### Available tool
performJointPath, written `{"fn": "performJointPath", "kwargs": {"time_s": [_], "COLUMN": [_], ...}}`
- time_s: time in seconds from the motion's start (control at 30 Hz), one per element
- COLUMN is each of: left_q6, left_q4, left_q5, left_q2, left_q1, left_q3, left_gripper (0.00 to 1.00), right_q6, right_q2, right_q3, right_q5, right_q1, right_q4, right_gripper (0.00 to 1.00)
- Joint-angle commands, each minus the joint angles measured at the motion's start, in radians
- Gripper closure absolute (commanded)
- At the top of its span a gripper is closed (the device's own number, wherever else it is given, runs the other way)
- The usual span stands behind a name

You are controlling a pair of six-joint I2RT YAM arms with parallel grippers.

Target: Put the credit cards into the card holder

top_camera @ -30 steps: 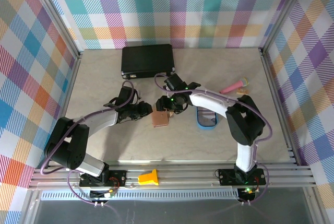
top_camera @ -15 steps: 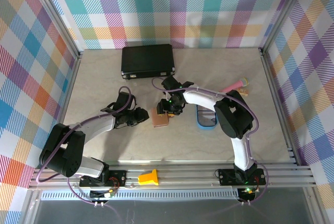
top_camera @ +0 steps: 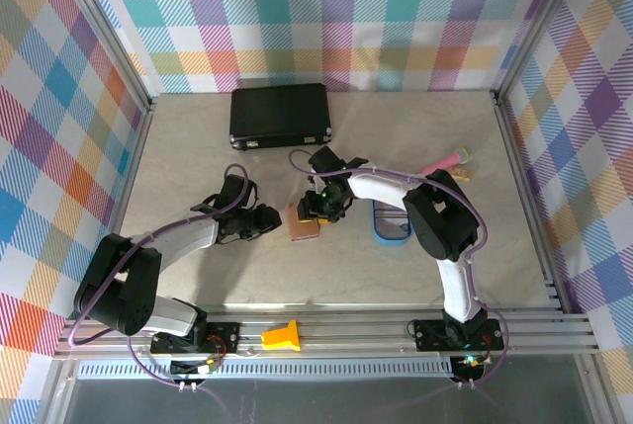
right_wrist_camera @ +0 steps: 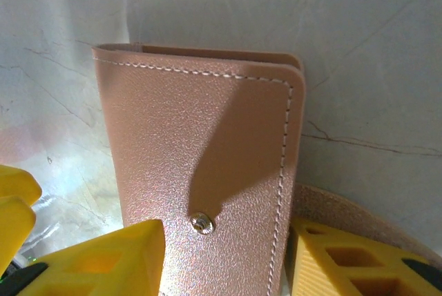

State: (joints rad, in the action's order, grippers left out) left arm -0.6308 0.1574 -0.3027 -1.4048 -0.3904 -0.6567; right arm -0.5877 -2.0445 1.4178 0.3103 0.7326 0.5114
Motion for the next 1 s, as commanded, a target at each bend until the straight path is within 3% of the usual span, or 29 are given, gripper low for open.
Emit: {"fn": "performJointPath", "kwargs": {"time_s": [0.0, 0.57, 0.97], "left_q6": [0.01, 0.013, 0.026], "left_q4": [0.0, 0.07, 0.22], "left_q5": [-0.012, 0.028, 0.053], "left_q2": [-0.013, 0.029, 0.145], "left_q1": [0.002, 0.017, 0.098], "left_q3": [0.006, -0.014, 0.0], "left_gripper": [0.71, 0.7, 0.69], "right_q6": [-0.004, -0.054, -0.165], "right_q2": [0.066, 0.132, 0.069], "right_q3": [-0.021, -0.067, -0.062], "right_q5": [0.043, 0.171, 0.275], "right_q1": [-0.007, 0.009, 0.052], "right_q4": [-0.04, -0.204, -0.384], "right_gripper": [0.54, 0.55, 0.54]}}
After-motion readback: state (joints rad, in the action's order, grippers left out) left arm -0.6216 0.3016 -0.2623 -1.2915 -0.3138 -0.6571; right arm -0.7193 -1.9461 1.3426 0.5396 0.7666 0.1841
